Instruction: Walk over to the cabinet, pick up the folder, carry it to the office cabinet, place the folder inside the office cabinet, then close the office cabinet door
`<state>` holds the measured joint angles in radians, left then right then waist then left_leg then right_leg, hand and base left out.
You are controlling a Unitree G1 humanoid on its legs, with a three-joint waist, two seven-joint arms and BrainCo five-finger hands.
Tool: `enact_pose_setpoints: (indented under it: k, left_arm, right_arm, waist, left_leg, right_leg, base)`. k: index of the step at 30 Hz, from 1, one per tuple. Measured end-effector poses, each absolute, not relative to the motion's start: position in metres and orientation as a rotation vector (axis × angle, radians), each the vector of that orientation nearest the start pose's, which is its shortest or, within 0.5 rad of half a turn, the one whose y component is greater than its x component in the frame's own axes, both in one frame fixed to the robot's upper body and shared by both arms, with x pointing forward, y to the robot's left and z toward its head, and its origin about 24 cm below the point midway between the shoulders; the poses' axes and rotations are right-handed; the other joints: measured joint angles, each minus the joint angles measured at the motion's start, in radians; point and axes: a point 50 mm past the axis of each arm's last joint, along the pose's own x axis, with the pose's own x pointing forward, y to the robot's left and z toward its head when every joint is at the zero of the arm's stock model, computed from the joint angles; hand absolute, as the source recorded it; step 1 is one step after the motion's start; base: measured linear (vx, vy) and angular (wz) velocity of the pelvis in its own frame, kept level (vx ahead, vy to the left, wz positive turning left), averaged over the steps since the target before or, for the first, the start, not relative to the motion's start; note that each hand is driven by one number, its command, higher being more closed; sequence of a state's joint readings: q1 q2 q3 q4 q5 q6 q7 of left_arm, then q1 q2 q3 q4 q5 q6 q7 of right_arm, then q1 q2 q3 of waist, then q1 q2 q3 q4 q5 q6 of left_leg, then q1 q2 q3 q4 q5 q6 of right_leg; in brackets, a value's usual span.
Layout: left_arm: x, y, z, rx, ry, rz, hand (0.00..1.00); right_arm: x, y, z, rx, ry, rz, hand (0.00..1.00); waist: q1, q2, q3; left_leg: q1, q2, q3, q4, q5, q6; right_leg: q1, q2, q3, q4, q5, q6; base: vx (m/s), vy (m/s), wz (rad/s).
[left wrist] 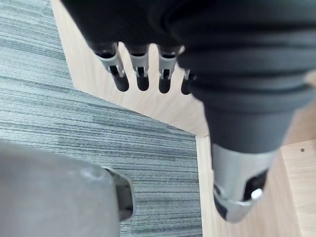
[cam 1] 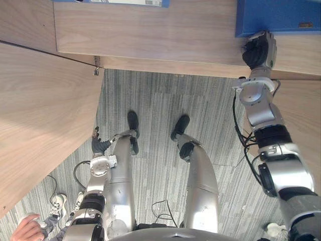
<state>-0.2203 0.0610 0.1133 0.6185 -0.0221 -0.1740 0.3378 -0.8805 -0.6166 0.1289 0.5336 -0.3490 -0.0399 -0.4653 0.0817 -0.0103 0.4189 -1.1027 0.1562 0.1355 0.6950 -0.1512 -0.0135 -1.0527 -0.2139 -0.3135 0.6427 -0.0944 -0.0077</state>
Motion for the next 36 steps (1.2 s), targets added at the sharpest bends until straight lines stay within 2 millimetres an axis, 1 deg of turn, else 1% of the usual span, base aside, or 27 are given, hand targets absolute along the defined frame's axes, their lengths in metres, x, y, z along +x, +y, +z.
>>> enact_pose_setpoints:
  k: [2, 3, 4, 6, 9, 12, 16, 22, 24, 26, 28, 31, 32, 33, 34, 35, 36]
  left_arm:
    - [0.274, 0.194, -0.023, 0.044, 0.223, 0.413, 0.0]
    - [0.273, 0.195, -0.024, 0.041, 0.223, 0.416, 0.0]
    - [0.273, 0.195, -0.024, 0.041, 0.222, 0.416, 0.0]
    - [0.274, 0.194, -0.021, 0.049, 0.209, 0.407, 0.0]
    - [0.275, 0.194, -0.02, 0.053, 0.202, 0.401, 0.0]
    - [0.275, 0.193, -0.02, 0.056, 0.201, 0.393, 0.0]
    - [0.274, 0.192, -0.021, 0.045, 0.203, 0.391, 0.0]
    - [0.273, 0.194, -0.017, 0.025, 0.184, 0.398, 0.0]
    - [0.273, 0.194, -0.017, 0.023, 0.184, 0.398, 0.0]
    - [0.273, 0.193, -0.016, 0.021, 0.182, 0.397, 0.0]
    - [0.274, 0.192, -0.016, 0.018, 0.18, 0.397, 0.0]
    - [0.273, 0.194, -0.016, 0.02, 0.184, 0.401, 0.0]
    - [0.273, 0.194, -0.016, 0.021, 0.187, 0.401, 0.0]
    - [0.273, 0.194, -0.018, 0.022, 0.196, 0.402, 0.0]
    - [0.272, 0.194, -0.019, 0.023, 0.203, 0.402, 0.0]
    - [0.27, 0.192, -0.022, 0.024, 0.218, 0.397, 0.0]
    - [0.266, 0.192, -0.026, 0.027, 0.237, 0.398, 0.0]
  right_arm:
    - [0.369, -0.239, 0.257, -0.901, -0.591, -0.534, 1.0]
    - [0.37, -0.241, 0.264, -0.917, -0.601, -0.542, 1.0]
    - [0.37, -0.242, 0.266, -0.921, -0.603, -0.545, 1.0]
    - [0.37, -0.248, 0.279, -0.976, -0.613, -0.562, 1.0]
    - [0.373, -0.251, 0.292, -1.017, -0.61, -0.57, 1.0]
    - [0.375, -0.255, 0.298, -1.059, -0.593, -0.566, 1.0]
    - [0.375, -0.259, 0.299, -1.062, -0.58, -0.576, 1.0]
    - [0.375, -0.262, 0.309, -0.962, -0.588, -0.586, 1.0]
    - [0.375, -0.264, 0.308, -0.962, -0.575, -0.591, 1.0]
    - [0.376, -0.269, 0.302, -0.951, -0.546, -0.598, 1.0]
    - [0.373, -0.276, 0.291, -0.906, -0.521, -0.607, 1.0]
    - [0.363, -0.287, 0.268, -0.824, -0.498, -0.617, 1.0]
    - [0.357, -0.289, 0.259, -0.787, -0.5, -0.624, 1.0]
    - [0.349, -0.289, 0.245, -0.746, -0.501, -0.633, 1.0]
    - [0.345, -0.289, 0.238, -0.721, -0.501, -0.637, 1.0]
    - [0.338, -0.284, 0.221, -0.643, -0.495, -0.634, 1.0]
    - [0.33, -0.274, 0.202, -0.572, -0.49, -0.622, 1.0]
  waist:
    - [0.0, 0.0, 0.0]
    - [-0.003, 0.0, 0.0]
    - [-0.003, 0.0, 0.0]
    - [-0.002, 0.0, 0.0]
    - [-0.002, 0.0, 0.0]
    - [-0.001, 0.0, 0.0]
    - [-0.004, 0.001, 0.0]
    - [-0.015, 0.001, -0.001]
    - [-0.015, 0.001, -0.001]
    - [-0.009, 0.001, -0.001]
    - [0.0, 0.001, -0.001]
    - [0.0, 0.001, -0.001]
    - [-0.003, 0.001, -0.001]
    - [-0.007, 0.0, -0.001]
    - [-0.009, 0.0, -0.001]
    - [-0.014, 0.0, -0.002]
    - [-0.023, 0.0, -0.002]
  left_leg:
    - [-0.003, -0.002, 0.0, -0.001, 0.0, 0.0]
    - [-0.012, -0.004, 0.0, -0.001, 0.001, 0.002]
    - [-0.014, -0.005, 0.001, -0.001, 0.002, 0.002]
    - [-0.027, -0.007, 0.0, -0.001, 0.004, 0.003]
    - [-0.031, -0.008, 0.0, -0.001, 0.007, 0.003]
    - [-0.031, -0.012, -0.001, -0.001, 0.007, 0.002]
    - [-0.032, -0.019, -0.001, -0.001, 0.008, 0.003]
    - [-0.051, -0.027, 0.002, 0.0, 0.02, 0.003]
    - [-0.05, -0.026, 0.001, 0.007, 0.021, 0.002]
    - [-0.051, -0.021, 0.0, 0.031, 0.02, 0.002]
    - [-0.051, -0.012, -0.002, 0.061, 0.01, 0.003]
    - [-0.046, 0.003, -0.015, 0.12, -0.015, 0.003]
    - [-0.04, 0.006, -0.02, 0.132, -0.022, 0.004]
    - [-0.022, 0.011, -0.021, 0.143, -0.03, 0.006]
    - [-0.007, 0.012, -0.021, 0.144, -0.034, 0.006]
    - [0.031, 0.016, -0.018, 0.142, -0.042, 0.003]
    - [0.079, 0.023, -0.011, 0.137, -0.053, 0.001]
  right_leg:
    - [-0.004, -0.003, 0.0, 0.001, 0.0, 0.0]
    - [-0.012, -0.006, -0.001, 0.003, 0.0, 0.0]
    - [-0.014, -0.006, -0.001, 0.003, 0.0, 0.0]
    - [-0.025, -0.009, -0.002, 0.005, 0.0, 0.0]
    - [-0.03, -0.011, -0.003, 0.007, 0.0, 0.0]
    - [-0.032, -0.016, -0.003, 0.018, -0.007, 0.0]
    - [-0.039, -0.028, -0.004, 0.034, -0.015, 0.0]
    - [-0.067, -0.038, 0.001, 0.054, -0.015, -0.001]
    - [-0.067, -0.04, 0.001, 0.065, -0.018, -0.005]
    - [-0.067, -0.042, 0.002, 0.092, -0.03, -0.011]
    - [-0.064, -0.043, 0.002, 0.121, -0.042, -0.014]
    - [-0.048, -0.039, 0.001, 0.165, -0.065, -0.015]
    - [-0.038, -0.038, 0.0, 0.17, -0.07, -0.015]
    - [-0.017, -0.035, 0.0, 0.177, -0.08, -0.016]
    - [-0.002, -0.033, 0.0, 0.176, -0.081, -0.015]
    - [0.035, -0.028, 0.003, 0.169, -0.083, -0.013]
    - [0.081, -0.021, 0.004, 0.156, -0.087, -0.005]
  base:
    - [0.01, -0.001, 0.02]
    - [0.02, -0.002, 0.04]
    - [0.02, 0.0, 0.04]
    - [0.02, 0.001, 0.03]
    - [0.0, 0.0, 0.0]
    - [0.01, -0.009, 0.05]
    - [0.01, -0.015, 0.09]
    - [0.0, -0.012, 0.03]
    - [-0.01, -0.027, 0.04]
    - [-0.01, -0.043, 0.04]
    - [-0.02, -0.046, 0.01]
    - [-0.05, -0.046, -0.03]
    - [-0.05, -0.036, -0.01]
    - [-0.04, -0.027, 0.0]
    - [-0.04, -0.031, -0.03]
    - [-0.03, -0.026, -0.11]
    - [-0.03, -0.023, -0.15]
